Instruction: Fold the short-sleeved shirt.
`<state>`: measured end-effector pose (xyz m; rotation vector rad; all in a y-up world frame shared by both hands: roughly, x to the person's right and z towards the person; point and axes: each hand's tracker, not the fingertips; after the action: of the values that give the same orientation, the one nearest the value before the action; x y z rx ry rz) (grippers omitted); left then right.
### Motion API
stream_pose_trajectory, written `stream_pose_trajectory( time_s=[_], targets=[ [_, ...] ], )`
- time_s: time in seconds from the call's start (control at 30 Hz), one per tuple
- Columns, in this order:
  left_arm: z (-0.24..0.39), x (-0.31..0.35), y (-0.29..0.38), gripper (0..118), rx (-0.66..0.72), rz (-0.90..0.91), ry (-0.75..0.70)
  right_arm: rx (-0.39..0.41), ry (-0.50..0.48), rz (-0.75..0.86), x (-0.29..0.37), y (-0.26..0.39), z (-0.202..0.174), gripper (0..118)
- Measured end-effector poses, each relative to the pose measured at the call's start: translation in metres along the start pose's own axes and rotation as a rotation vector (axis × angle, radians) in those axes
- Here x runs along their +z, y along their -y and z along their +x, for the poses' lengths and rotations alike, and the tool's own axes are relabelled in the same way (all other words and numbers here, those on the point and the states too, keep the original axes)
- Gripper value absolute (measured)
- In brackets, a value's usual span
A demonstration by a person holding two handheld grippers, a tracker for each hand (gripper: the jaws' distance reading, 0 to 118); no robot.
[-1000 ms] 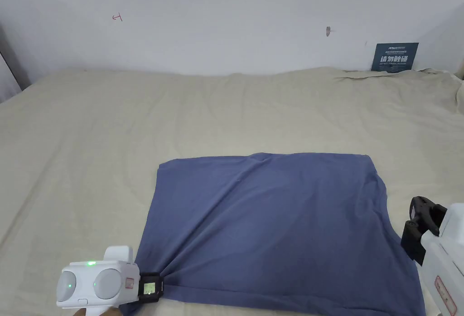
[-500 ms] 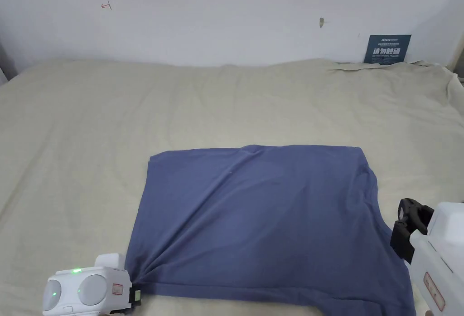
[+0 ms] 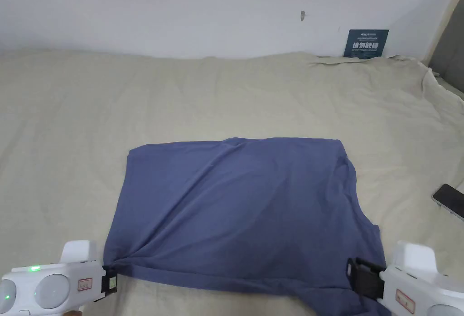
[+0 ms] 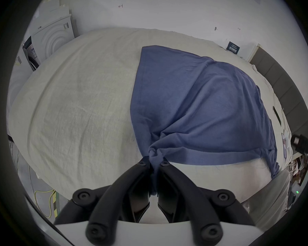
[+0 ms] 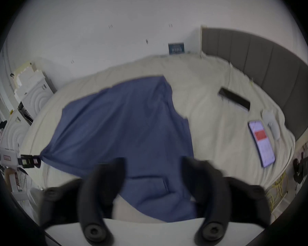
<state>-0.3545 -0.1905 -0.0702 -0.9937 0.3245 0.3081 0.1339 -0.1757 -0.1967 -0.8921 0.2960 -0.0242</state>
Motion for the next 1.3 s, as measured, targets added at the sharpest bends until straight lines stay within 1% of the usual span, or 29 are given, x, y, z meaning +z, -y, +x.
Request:
stream_pose_trajectory(
  time_s=[0.03,0.3,0.4,0.43,0.47,0.53,0.57,0.6,0.63,0.67,0.7,0.73,0.87,0.97,1.07,1.17,1.3],
  targets=[
    [0.0,0.0,0.0,4,-0.003,0.0,0.001,-0.016,0.013,-0.015,-0.006,0.007,0.003,97],
    [0.001,0.001,0.001,4,-0.008,0.0,0.011,-0.06,0.106,-0.186,-0.043,0.033,0.023,97],
    [-0.001,-0.001,0.001,4,-0.003,-0.002,0.011,-0.063,0.106,-0.214,-0.048,0.039,0.025,96],
    [-0.001,-0.002,0.001,4,-0.002,-0.003,0.011,-0.065,0.101,-0.218,-0.048,0.041,0.024,94],
    [-0.001,-0.003,0.001,4,-0.001,-0.005,0.012,-0.061,0.095,-0.224,-0.049,0.041,0.023,86],
    [-0.001,-0.004,0.001,4,-0.002,-0.009,0.011,-0.051,0.076,-0.239,-0.049,0.043,0.019,58],
    [-0.001,-0.004,0.001,4,-0.003,-0.009,0.009,-0.05,0.074,-0.239,-0.049,0.044,0.017,50],
    [-0.001,-0.004,0.002,4,-0.002,-0.01,0.009,-0.045,0.073,-0.233,-0.048,0.044,0.015,47],
    [-0.001,-0.005,0.002,4,-0.002,-0.01,0.01,-0.027,0.069,-0.227,-0.046,0.043,0.013,38],
    [-0.001,-0.005,0.002,4,-0.001,-0.01,0.011,-0.024,0.049,-0.217,-0.045,0.043,0.013,14],
    [-0.001,-0.005,0.002,4,-0.002,-0.009,0.01,-0.026,0.047,-0.208,-0.043,0.043,0.012,8],
    [-0.001,-0.005,0.002,4,0.0,-0.01,0.01,-0.035,0.042,-0.202,-0.041,0.042,0.012,8],
    [-0.002,-0.003,0.001,4,0.003,0.002,0.013,-0.029,0.03,-0.155,-0.03,0.037,0.015,8],
    [-0.004,0.001,-0.002,4,0.008,0.022,0.017,-0.046,0.006,-0.094,-0.014,0.028,0.016,8],
    [-0.004,0.006,-0.01,4,0.016,0.046,0.022,-0.034,0.003,-0.029,0.001,0.011,0.014,8],
    [-0.001,0.01,-0.02,4,0.014,0.072,0.024,0.0,0.005,0.037,0.011,-0.011,0.008,8],
    [0.004,0.009,-0.04,4,-0.007,0.098,0.019,0.056,0.002,0.079,0.01,-0.04,-0.002,8]
  ],
)
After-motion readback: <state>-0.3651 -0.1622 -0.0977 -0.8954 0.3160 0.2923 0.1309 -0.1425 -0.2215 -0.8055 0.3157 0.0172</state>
